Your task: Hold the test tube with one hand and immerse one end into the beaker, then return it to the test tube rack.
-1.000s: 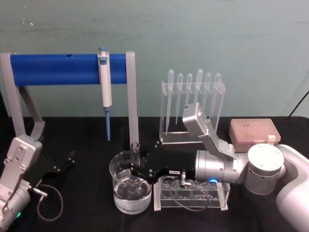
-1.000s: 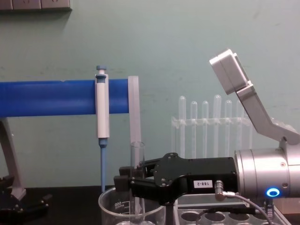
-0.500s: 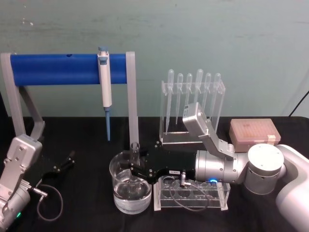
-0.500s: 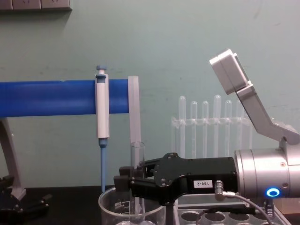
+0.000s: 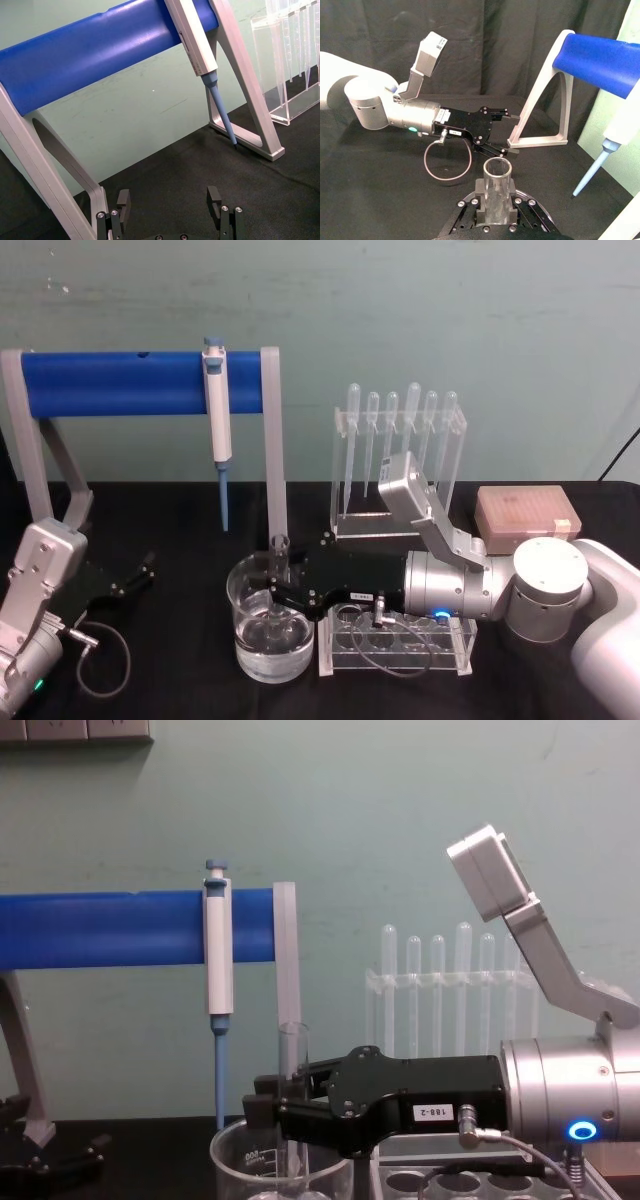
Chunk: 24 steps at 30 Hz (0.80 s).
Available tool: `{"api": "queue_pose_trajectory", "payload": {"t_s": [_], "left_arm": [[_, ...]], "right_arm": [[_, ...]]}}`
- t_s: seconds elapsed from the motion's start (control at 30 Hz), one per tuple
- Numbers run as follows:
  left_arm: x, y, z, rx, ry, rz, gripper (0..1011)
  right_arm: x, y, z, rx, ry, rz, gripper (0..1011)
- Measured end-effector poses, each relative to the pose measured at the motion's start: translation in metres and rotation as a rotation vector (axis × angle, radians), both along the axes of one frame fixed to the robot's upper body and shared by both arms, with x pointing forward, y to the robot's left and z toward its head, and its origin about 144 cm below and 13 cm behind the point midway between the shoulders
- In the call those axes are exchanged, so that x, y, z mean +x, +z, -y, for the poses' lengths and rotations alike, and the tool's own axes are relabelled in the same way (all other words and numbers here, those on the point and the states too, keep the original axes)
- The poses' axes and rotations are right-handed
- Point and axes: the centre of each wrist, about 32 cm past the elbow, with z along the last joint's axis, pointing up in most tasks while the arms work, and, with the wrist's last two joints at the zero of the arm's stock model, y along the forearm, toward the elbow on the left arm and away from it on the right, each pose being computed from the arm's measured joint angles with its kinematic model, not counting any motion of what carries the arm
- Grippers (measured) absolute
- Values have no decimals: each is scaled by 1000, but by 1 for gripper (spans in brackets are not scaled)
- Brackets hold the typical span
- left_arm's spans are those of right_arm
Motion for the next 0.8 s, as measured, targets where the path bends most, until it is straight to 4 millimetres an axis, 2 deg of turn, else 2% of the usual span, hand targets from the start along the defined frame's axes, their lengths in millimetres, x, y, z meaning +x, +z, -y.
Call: {"api": "queue_pose_trajectory", "payload": {"t_s": [0.8], "left_arm": [[0, 0, 0, 0, 0, 0, 1000]], "right_arm": [[0, 0, 0, 0, 0, 0, 224]]}}
